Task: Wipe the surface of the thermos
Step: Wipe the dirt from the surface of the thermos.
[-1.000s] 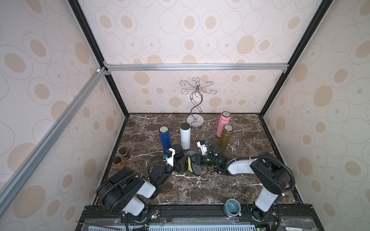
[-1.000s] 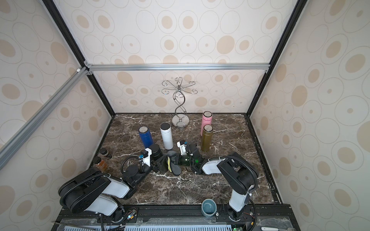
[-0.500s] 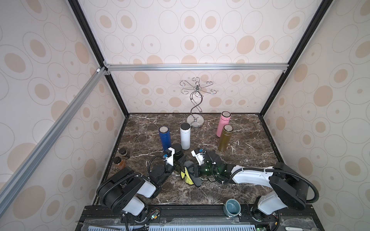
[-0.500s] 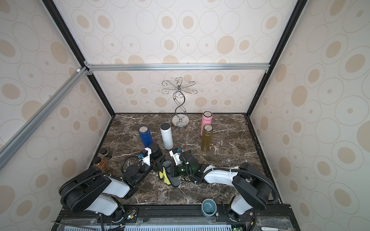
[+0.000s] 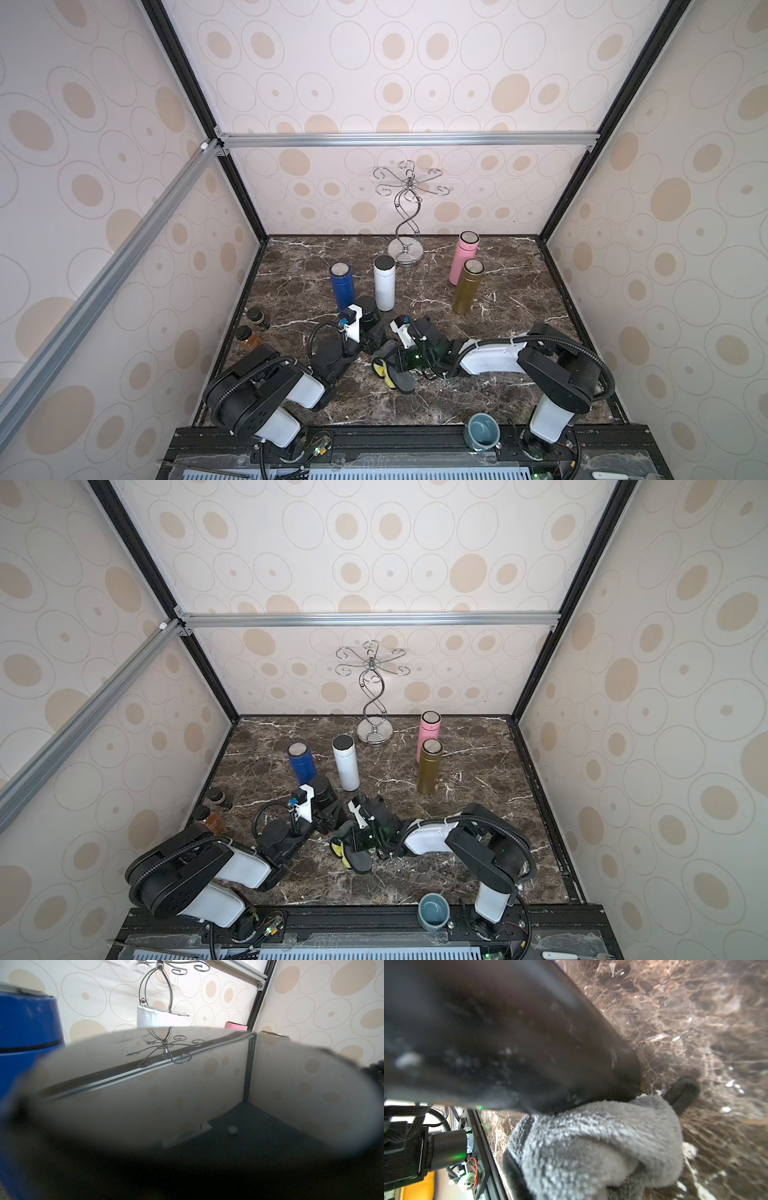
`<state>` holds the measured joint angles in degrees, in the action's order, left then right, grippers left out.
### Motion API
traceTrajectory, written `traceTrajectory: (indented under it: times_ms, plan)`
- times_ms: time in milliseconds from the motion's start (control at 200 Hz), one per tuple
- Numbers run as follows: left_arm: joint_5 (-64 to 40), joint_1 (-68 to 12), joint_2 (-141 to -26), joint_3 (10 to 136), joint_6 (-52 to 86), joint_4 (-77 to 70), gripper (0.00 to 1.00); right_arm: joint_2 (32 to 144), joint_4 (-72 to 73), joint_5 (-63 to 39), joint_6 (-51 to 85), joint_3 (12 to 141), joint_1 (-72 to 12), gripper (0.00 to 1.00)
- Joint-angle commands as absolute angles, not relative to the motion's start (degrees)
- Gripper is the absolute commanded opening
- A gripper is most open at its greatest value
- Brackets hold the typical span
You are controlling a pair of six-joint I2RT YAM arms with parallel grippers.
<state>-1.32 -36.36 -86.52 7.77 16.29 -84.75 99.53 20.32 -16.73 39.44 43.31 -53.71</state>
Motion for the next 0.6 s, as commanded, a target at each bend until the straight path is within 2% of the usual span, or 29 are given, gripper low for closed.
traceTrajectory:
  times_ms: [0, 595]
  plan:
    - [-2.21, -36.50, -85.19, 8.83, 17.14, -84.32, 0.00, 99.09, 20.84, -13.70, 38.55, 44.27, -55.06, 0.00]
    - [-1.43, -37.49, -86.04, 9.41, 17.94, -84.38, 0.00, 100.83, 31.78, -10.44, 43.58, 47.85, -58.33, 0.00]
